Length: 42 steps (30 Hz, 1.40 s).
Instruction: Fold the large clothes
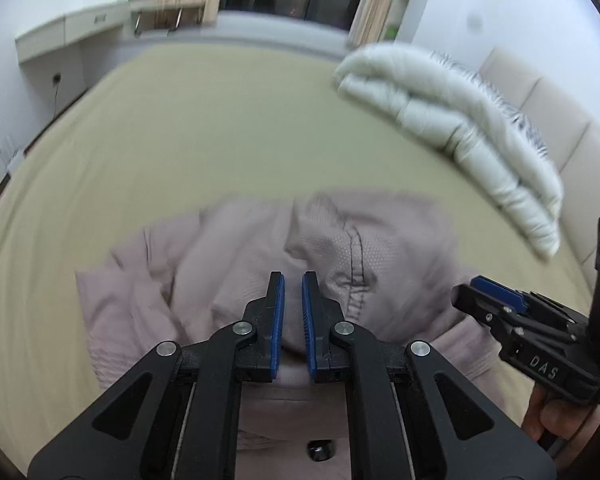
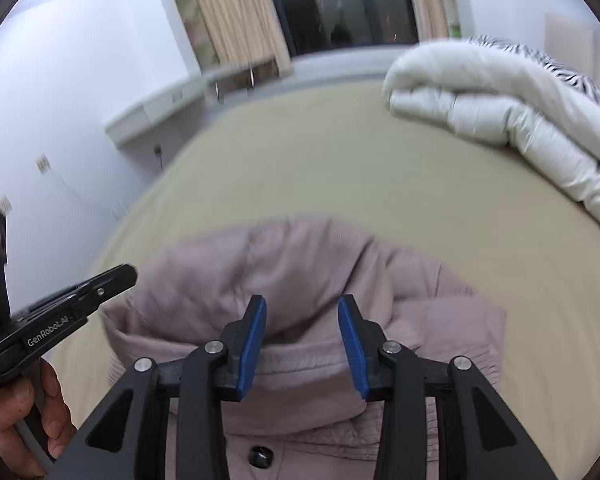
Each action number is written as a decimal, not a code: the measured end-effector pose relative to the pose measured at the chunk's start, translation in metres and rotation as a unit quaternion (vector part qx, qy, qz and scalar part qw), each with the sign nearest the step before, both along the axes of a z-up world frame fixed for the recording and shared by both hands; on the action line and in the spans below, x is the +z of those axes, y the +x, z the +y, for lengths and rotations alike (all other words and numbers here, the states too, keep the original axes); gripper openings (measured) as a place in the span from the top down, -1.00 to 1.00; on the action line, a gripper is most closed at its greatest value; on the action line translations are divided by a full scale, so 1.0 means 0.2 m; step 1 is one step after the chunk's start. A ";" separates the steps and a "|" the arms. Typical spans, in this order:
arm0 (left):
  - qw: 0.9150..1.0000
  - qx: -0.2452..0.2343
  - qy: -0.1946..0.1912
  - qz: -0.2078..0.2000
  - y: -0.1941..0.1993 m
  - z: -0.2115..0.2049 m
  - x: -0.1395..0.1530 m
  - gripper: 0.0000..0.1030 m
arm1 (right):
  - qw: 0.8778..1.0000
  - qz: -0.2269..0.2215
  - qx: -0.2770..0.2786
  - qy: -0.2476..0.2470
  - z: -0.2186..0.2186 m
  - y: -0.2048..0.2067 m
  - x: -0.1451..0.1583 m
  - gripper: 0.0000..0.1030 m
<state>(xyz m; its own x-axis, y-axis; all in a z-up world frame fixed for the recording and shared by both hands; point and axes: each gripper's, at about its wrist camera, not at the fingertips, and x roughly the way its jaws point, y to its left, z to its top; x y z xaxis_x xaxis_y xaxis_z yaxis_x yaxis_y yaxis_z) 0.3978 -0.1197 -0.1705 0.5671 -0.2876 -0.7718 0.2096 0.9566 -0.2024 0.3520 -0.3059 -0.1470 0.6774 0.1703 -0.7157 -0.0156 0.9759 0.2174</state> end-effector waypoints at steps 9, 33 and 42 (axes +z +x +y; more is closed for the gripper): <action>0.998 0.003 -0.001 0.068 -0.03 0.04 -0.36 0.84 | 0.996 0.069 0.034 -0.052 0.06 -0.04 -0.43 0.31; 1.000 0.021 -0.012 -0.018 0.19 0.06 -0.04 0.84 | 0.992 0.098 0.053 -0.051 0.24 0.41 -0.38 0.42; 0.998 -0.052 0.029 0.010 0.28 -0.21 -0.17 0.84 | 0.998 0.048 -0.028 -0.022 -0.01 0.48 -0.21 0.40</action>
<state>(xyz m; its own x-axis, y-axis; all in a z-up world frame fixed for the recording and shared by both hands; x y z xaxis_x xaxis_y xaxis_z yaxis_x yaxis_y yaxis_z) 0.4541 -0.1618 -0.2047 0.5213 -0.2980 -0.7996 0.3042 0.9404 -0.1521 0.4484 -0.3085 -0.1891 0.6121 0.1021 -0.7842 0.0579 0.9832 0.1732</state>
